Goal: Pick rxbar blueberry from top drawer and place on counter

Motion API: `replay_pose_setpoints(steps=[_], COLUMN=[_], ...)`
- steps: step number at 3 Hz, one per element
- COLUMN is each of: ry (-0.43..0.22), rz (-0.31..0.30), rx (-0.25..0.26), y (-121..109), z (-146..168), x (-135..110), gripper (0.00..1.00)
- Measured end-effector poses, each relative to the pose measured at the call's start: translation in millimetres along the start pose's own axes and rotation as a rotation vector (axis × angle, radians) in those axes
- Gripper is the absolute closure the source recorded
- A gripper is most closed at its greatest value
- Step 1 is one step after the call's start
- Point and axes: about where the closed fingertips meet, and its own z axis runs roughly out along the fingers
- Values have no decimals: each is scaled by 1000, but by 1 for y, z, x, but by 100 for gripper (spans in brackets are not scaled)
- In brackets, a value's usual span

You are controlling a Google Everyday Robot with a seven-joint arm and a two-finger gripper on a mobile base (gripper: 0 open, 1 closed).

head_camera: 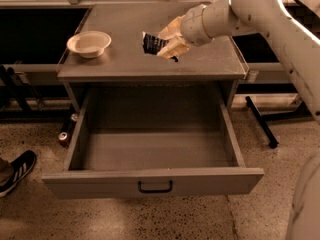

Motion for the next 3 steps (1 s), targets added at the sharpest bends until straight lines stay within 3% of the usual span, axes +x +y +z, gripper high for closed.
replay_pose_setpoints(steps=[1, 2, 3], ry=[2, 12, 21], rz=[60, 128, 155], rx=[43, 79, 96], y=[-28, -50, -59], z=[15, 27, 31], x=[20, 41, 50], gripper=[81, 51, 28])
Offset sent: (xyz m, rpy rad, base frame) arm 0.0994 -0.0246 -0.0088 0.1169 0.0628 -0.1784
